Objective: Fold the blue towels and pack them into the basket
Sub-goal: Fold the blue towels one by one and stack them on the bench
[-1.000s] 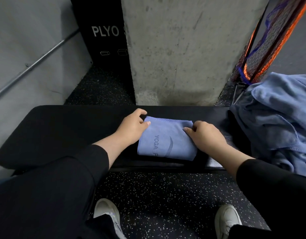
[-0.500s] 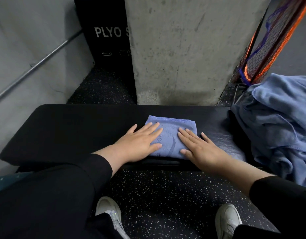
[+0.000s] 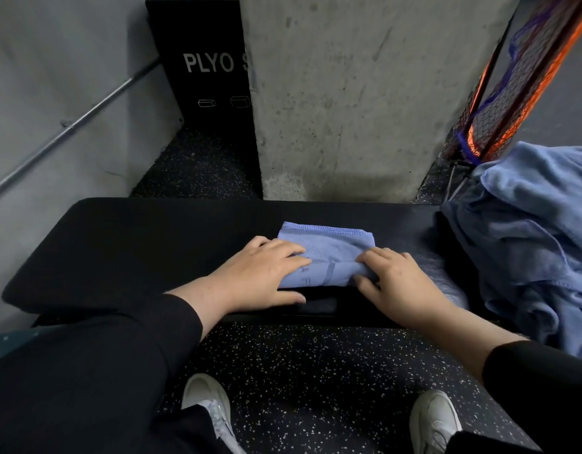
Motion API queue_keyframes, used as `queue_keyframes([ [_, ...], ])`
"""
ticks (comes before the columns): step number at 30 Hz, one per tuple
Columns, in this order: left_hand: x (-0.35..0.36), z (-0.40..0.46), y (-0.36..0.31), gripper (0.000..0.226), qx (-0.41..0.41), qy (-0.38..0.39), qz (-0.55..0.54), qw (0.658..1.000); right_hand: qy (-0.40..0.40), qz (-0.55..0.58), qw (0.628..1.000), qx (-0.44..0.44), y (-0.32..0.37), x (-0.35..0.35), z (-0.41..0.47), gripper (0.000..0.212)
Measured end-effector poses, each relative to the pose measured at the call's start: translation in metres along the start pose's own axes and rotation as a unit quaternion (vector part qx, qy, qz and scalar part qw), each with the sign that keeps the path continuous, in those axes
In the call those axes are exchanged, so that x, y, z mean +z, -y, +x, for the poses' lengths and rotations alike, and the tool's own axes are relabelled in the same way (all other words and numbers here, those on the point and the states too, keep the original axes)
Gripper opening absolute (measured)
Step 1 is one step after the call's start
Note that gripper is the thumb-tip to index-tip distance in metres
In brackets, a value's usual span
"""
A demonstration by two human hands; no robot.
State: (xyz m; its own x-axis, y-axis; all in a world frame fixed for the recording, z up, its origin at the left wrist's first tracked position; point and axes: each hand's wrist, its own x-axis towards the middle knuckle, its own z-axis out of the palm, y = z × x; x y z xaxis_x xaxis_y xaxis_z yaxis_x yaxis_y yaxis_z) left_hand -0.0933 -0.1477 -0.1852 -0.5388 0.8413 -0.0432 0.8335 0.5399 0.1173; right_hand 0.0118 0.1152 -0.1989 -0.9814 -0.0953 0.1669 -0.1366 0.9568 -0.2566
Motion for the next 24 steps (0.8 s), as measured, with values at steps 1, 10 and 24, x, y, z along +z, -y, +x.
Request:
queue_keyframes([
  [1,-0.001,0.002,-0.001,0.056,-0.006,-0.022,-0.018,1.000,-0.006,0.010,1.000,0.010,0.000,-0.002,0.002,0.031],
  [10,-0.023,0.007,0.007,0.017,-0.144,-0.036,-0.291,0.945,0.041,0.044,0.998,0.030,0.004,-0.023,0.004,0.027],
  [24,-0.007,0.031,0.007,0.020,-0.099,-0.186,-0.052,0.976,-0.073,0.072,0.992,0.076,-0.014,-0.004,0.045,0.013],
])
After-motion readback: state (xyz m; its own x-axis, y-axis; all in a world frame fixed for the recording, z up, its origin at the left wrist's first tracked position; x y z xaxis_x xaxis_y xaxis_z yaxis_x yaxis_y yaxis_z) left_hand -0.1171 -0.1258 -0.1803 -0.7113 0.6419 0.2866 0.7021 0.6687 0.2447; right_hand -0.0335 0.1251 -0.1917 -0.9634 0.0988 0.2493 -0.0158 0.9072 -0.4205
